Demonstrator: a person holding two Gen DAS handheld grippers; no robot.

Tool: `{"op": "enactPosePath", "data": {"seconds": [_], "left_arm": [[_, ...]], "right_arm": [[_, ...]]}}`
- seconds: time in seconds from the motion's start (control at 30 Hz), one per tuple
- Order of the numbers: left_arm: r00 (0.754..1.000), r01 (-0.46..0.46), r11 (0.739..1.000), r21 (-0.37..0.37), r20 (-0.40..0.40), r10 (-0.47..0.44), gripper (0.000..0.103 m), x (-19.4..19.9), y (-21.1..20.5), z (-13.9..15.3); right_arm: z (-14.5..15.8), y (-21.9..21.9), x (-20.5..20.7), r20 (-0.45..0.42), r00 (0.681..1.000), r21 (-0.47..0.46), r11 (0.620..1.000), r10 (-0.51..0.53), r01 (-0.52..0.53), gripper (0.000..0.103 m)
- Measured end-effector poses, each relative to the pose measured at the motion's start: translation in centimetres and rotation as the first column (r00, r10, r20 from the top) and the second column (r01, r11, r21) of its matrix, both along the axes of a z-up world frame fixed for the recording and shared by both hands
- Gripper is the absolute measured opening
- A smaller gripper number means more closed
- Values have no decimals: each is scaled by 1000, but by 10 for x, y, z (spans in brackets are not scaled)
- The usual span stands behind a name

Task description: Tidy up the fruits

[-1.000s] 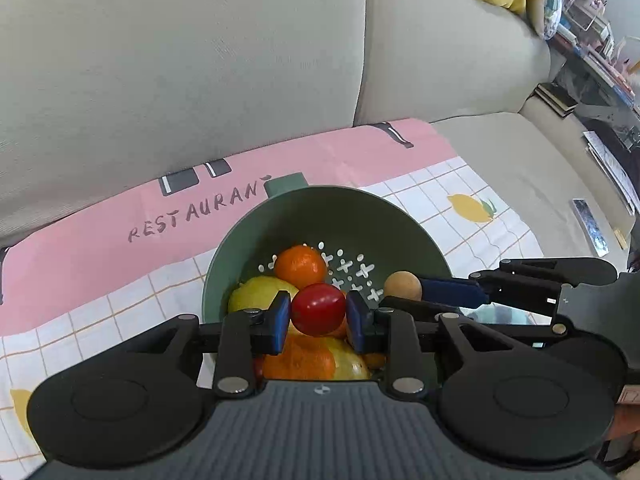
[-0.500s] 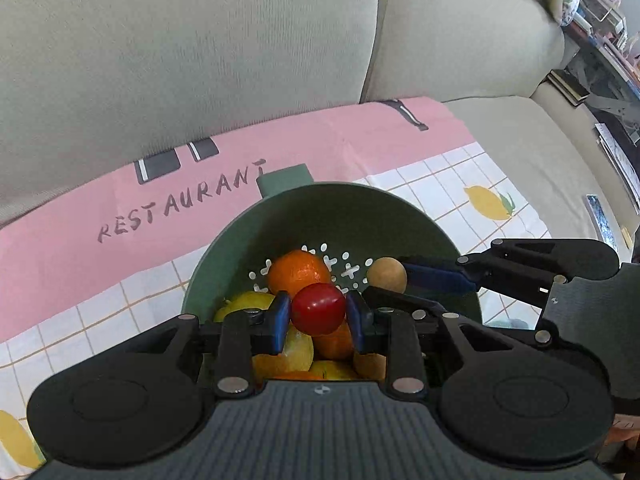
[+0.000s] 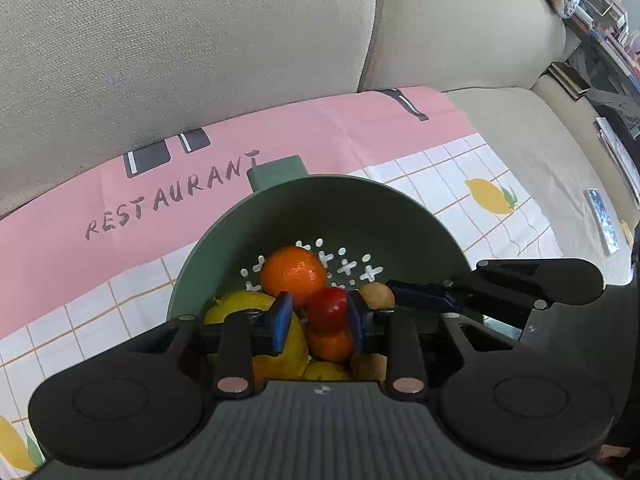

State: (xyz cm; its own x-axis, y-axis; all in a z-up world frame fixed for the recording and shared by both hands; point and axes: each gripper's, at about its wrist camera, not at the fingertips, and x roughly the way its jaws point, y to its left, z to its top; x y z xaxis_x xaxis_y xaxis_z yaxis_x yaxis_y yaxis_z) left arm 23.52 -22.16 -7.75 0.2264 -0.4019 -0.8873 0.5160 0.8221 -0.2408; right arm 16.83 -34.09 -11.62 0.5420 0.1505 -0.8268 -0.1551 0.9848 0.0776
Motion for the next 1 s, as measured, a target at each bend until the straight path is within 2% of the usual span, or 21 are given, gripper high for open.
{"op": "enactPosePath", "data": {"seconds": [0.2, 0.27, 0.4, 0.47, 0.5, 0.7, 0.83, 1.0], "left_arm": [[1000, -2, 1000, 1, 24, 2, 42, -3, 2, 11], [999, -3, 1000, -4, 39, 3, 45, -6, 4, 17], [996, -6, 1000, 2, 94, 6, 49, -13, 9, 34], [991, -6, 1000, 7, 134, 5, 53, -18, 12, 44], [988, -8, 1000, 8, 155, 7, 55, -21, 14, 50], [964, -46, 999, -16, 263, 49, 62, -37, 34, 85], [937, -70, 997, -31, 340, 76, 70, -52, 49, 106], [893, -106, 994, -21, 437, 104, 83, -76, 68, 123]], "right_arm": [[10, -1, -2, 16, 1000, -7, 1000, -2, 2, 26], [15, -1, -4, 28, 1000, -12, 1000, -6, 7, 41], [27, -1, -9, 49, 999, -11, 1000, -13, 13, 47], [36, 0, -13, 69, 997, -14, 1000, -24, 25, 62], [40, 0, -15, 80, 996, -15, 999, -31, 32, 65], [74, 3, -29, 158, 985, 12, 998, -63, 62, 84], [96, 9, -43, 219, 973, 34, 997, -76, 70, 97], [119, 20, -61, 292, 952, 41, 996, -91, 82, 99]]}}
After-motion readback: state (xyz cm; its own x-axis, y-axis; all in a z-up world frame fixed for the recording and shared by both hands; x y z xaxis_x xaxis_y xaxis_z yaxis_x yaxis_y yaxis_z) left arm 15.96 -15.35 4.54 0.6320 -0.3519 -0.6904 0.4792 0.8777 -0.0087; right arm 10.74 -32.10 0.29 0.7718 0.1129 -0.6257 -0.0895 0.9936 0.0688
